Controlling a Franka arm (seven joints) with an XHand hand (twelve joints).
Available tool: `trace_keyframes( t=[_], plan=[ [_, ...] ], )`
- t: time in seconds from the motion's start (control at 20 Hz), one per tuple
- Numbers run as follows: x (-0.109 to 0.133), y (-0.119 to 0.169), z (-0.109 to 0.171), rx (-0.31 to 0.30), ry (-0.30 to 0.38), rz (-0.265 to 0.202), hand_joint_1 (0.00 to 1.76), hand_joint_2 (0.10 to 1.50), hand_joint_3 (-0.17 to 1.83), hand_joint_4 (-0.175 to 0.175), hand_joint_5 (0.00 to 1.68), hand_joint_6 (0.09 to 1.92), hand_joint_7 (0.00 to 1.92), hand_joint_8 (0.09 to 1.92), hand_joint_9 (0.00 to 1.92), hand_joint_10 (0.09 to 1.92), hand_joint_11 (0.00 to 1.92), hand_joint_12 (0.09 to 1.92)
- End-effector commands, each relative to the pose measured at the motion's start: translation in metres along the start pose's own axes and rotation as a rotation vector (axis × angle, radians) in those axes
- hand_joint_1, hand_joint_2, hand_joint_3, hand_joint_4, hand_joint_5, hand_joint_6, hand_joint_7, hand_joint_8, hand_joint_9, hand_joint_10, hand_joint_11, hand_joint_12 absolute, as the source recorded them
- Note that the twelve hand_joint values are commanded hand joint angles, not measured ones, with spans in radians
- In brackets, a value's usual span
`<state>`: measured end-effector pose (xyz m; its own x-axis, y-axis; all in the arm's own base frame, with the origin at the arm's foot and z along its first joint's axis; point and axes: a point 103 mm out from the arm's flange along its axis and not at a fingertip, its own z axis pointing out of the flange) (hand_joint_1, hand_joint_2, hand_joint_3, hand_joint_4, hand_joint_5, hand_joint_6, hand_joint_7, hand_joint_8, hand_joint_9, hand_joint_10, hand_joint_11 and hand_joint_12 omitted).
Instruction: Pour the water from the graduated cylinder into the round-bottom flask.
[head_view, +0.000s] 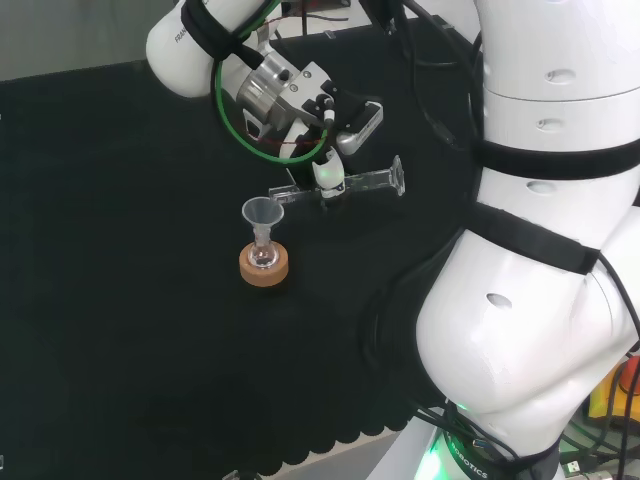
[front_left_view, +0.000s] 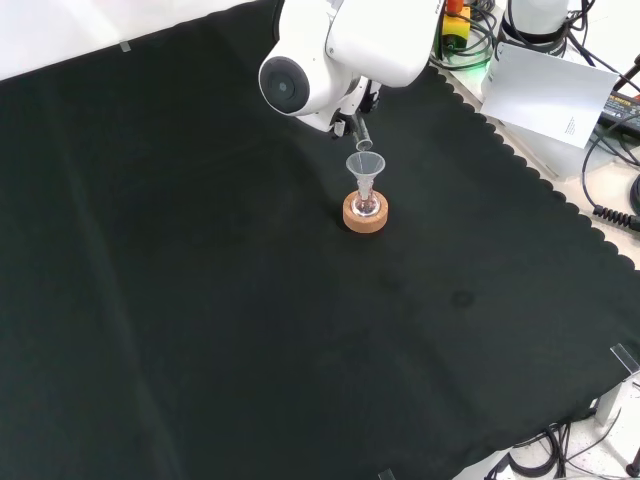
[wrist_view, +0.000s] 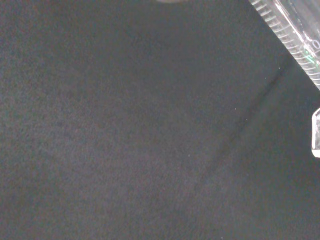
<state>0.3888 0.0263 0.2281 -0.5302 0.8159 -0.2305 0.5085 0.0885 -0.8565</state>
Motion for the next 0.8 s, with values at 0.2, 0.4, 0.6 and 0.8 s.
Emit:
trace_keyframes(
  t=[0.2, 0.4, 0.6, 0.8],
  plan=[
    [0.015, 0.011, -0.01, -0.046, 0.033, -0.026, 1.26, 1.13, 0.0, -0.175, 0.95, 1.05, 0.98, 1.04, 1.43, 0.09, 1.21, 0.78],
    [0.02, 0.013, -0.011, -0.103, 0.069, -0.044, 1.26, 1.13, 0.0, -0.175, 0.94, 1.05, 0.98, 1.04, 1.43, 0.09, 1.21, 0.78],
    [0.014, 0.012, -0.009, -0.166, 0.116, -0.064, 1.26, 1.13, 0.0, -0.175, 0.94, 1.05, 0.98, 1.04, 1.43, 0.09, 1.21, 0.78],
    [0.003, 0.009, -0.006, -0.224, 0.147, -0.072, 1.26, 1.13, 0.0, -0.175, 0.94, 1.06, 0.98, 1.04, 1.43, 0.09, 1.21, 0.78]
  ],
)
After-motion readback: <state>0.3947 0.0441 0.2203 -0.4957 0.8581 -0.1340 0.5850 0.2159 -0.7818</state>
